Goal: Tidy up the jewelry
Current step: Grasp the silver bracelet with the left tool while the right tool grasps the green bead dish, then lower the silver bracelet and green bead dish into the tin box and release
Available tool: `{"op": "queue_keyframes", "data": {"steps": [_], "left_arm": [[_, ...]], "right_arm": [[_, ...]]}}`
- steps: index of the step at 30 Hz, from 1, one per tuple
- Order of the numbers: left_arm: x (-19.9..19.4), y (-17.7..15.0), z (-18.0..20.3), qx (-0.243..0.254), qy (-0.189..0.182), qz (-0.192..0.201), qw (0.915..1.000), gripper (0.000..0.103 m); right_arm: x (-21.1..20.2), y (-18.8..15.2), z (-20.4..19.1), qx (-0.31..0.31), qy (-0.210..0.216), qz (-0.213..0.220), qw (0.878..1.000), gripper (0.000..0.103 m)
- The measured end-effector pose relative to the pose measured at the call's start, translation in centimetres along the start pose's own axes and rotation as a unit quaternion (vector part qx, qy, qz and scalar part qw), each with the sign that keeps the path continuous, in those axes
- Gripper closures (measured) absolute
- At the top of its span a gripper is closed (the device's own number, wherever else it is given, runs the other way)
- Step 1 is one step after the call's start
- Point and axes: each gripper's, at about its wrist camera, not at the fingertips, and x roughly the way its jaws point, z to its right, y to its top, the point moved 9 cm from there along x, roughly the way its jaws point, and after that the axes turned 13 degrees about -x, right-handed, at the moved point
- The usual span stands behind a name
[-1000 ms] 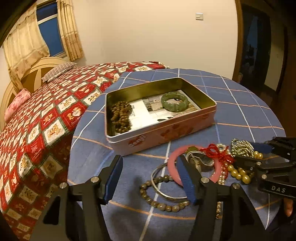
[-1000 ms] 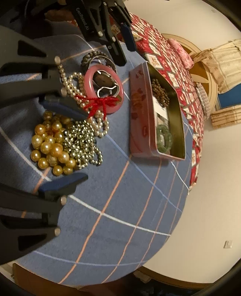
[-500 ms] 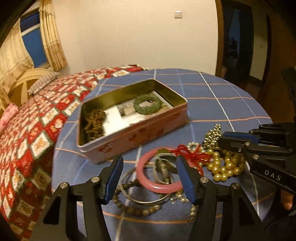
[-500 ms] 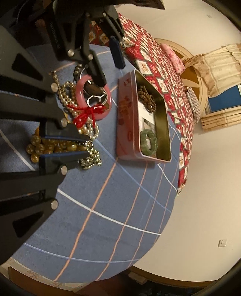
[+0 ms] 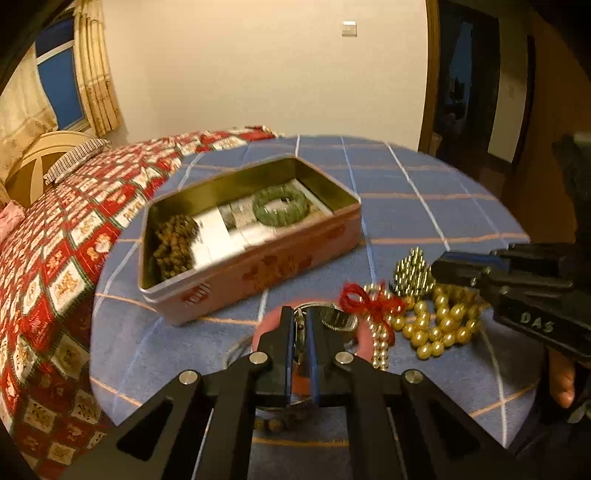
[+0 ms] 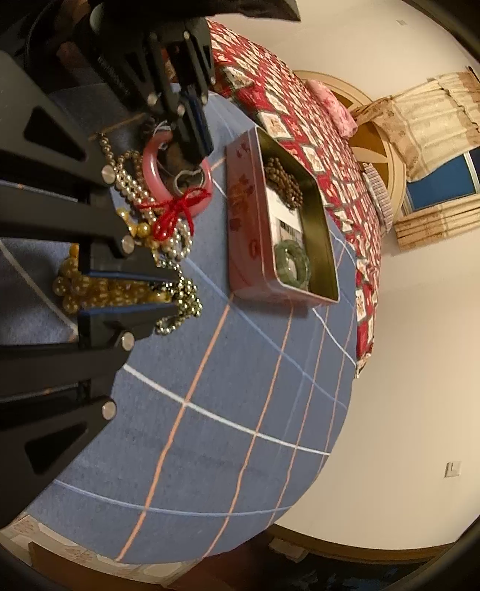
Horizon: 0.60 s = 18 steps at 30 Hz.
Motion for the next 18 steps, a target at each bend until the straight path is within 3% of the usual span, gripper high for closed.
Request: {"op": "queue_keyframes", "data": {"steps": [7, 8, 9, 11, 16, 18], "left_arm": [[-3.0, 2.4, -0.4, -0.009, -0.018, 0.034, 0.9992, 0.098], [-3.2, 2.6, -0.4, -0.010, -0.019, 0.037, 0.9991, 0.098], [-3.4, 2.9, -0.6, -0.012, -0.018, 0.041, 0.9989, 0.098], [-3.5, 3.3, -0.9, -0.014, -0.016, 0.044, 0.9988, 0.098], [-3.4, 3.6, -1.7, -0.020, -0.014, 0.046, 0.9987, 0.098], [-3.4, 3.8, -1.9, -0.021, -0.015, 0.046, 0.9986, 0.098]], "right_arm": [[-0.3, 0.3, 0.5, 0.004, -0.003, 0.003, 1.000, 0.087], [-0.1, 0.3, 0.3, 0.004, 0.002, -0.002, 1.000, 0.079], [0.1, 0.3, 0.3, 0.003, 0.004, -0.005, 1.000, 0.061], [0.3, 0.5, 0.2, -0.001, 0.002, -0.004, 1.000, 0.051], [1.5, 1.3, 0.2, -0.023, -0.008, -0.022, 0.999, 0.053], [2.6, 1.4, 0.1, -0.032, -0.005, -0.044, 0.998, 0.062]]}}
